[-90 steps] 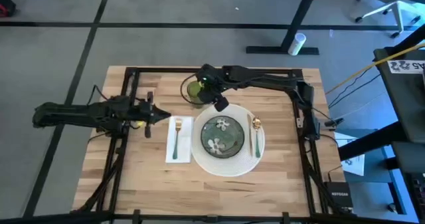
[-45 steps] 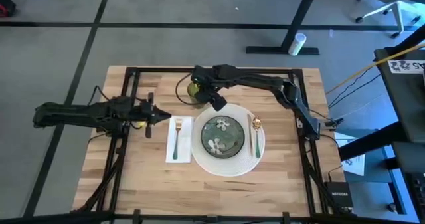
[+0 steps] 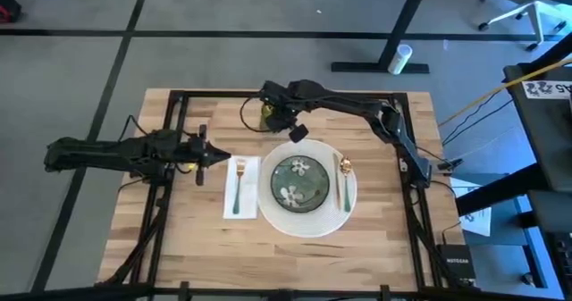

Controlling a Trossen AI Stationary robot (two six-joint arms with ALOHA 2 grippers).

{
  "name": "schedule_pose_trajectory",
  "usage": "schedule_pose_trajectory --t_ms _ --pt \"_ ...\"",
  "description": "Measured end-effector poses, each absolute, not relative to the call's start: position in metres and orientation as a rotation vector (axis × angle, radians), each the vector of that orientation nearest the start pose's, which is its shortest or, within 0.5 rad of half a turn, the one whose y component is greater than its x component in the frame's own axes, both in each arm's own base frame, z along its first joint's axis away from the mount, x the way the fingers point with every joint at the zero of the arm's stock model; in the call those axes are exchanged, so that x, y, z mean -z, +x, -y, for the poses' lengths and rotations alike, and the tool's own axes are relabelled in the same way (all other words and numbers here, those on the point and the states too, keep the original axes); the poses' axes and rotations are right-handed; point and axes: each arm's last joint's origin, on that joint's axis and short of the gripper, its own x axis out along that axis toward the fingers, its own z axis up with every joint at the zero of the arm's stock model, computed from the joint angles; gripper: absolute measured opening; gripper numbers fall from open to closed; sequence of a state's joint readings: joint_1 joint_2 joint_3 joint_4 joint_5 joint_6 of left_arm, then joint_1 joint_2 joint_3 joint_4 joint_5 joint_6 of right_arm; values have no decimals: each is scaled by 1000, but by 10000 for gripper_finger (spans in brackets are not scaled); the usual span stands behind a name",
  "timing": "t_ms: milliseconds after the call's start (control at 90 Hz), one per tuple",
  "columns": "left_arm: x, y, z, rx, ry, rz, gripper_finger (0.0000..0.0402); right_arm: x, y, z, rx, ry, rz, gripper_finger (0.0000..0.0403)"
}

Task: Set table place
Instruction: Put the green cup to the top right of the white table mat

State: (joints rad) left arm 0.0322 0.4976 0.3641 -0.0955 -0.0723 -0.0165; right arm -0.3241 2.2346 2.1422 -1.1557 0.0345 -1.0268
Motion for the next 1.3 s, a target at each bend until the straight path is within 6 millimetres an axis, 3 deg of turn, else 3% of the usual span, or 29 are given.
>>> schedule_pose_trajectory --t_ms 389,700,867,1011,1167,1300 --pt "-234 133 -6 -102 12 -229 0 -315 374 152 -277 -534 -1454 2" --pt "-235 133 -6 -104 -20 -223 0 -351 321 151 -186 -368 -1458 1" --pt "-235 133 -5 -97 -9 -217 0 -343 289 136 -184 -354 -1427 0" --pt "-236 133 -5 -97 -9 -206 0 -316 263 123 -173 -329 -1357 0" --pt "-239 134 -5 -97 -8 -181 0 -288 249 116 -181 -291 -1401 0" --pt "-240 134 -5 -97 -17 -164 0 -278 245 114 -197 -268 -1437 0"
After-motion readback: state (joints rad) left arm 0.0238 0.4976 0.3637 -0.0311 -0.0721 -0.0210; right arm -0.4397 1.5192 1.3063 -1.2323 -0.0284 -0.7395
